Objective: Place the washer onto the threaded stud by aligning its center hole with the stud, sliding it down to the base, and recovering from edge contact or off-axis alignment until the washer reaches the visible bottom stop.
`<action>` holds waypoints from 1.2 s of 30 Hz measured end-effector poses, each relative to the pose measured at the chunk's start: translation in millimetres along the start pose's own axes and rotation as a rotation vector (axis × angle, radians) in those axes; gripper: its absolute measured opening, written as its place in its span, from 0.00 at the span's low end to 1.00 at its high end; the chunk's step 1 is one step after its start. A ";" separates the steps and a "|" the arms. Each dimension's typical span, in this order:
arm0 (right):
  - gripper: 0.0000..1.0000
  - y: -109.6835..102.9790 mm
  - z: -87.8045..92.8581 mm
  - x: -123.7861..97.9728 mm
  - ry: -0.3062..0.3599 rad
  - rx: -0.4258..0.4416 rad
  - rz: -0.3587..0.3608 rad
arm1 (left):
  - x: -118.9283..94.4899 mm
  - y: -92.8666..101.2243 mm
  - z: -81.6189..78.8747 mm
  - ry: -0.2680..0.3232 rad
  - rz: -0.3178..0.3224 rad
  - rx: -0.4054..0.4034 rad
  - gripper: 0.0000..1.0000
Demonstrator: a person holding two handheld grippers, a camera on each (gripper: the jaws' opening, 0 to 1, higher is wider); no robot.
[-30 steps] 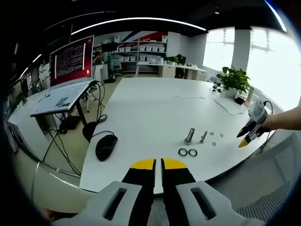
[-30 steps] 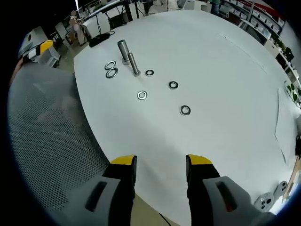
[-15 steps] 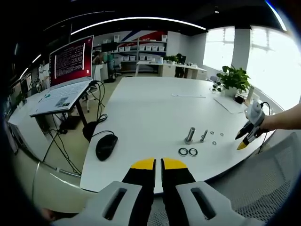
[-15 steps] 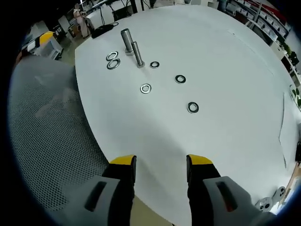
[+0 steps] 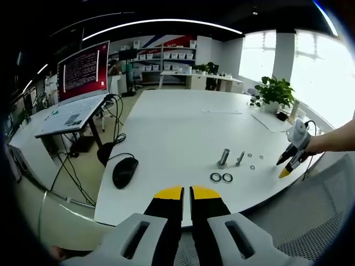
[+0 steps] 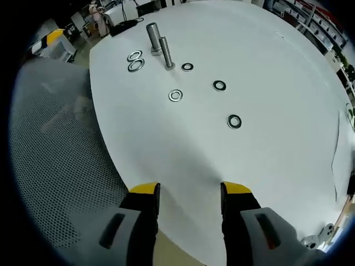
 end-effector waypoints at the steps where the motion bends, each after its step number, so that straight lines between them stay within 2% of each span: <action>1: 0.46 -0.8 0.2 -0.2 -0.002 -0.002 0.002 | 0.0 0.0 0.0 0.000 0.000 0.000 0.02; 18: 0.46 -2.9 -0.8 -3.2 -0.004 -0.010 0.001 | 0.1 0.0 0.1 -0.001 -0.002 0.000 0.02; 23: 0.44 -2.3 -1.4 -2.6 -0.036 -0.067 0.018 | 0.2 0.0 0.1 -0.003 -0.003 0.000 0.02; 27: 0.44 2.7 -1.7 1.1 -0.102 -0.162 0.043 | 0.1 -0.1 0.1 -0.003 -0.003 0.000 0.02; 36: 0.44 5.6 -3.0 2.7 -0.139 -0.166 0.039 | 0.5 0.2 -0.5 0.000 -0.001 0.000 0.02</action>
Point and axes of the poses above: the point that each gripper's makers call its tool centre point, and the gripper's own axes: x roughly forward along the fingers, y roughly to its right, z roughly out of its underside, the point moved 6 cm from there along -x, roughly backward along the fingers, and after that the axes turned 5 degrees about -y, right-handed, at the moved point
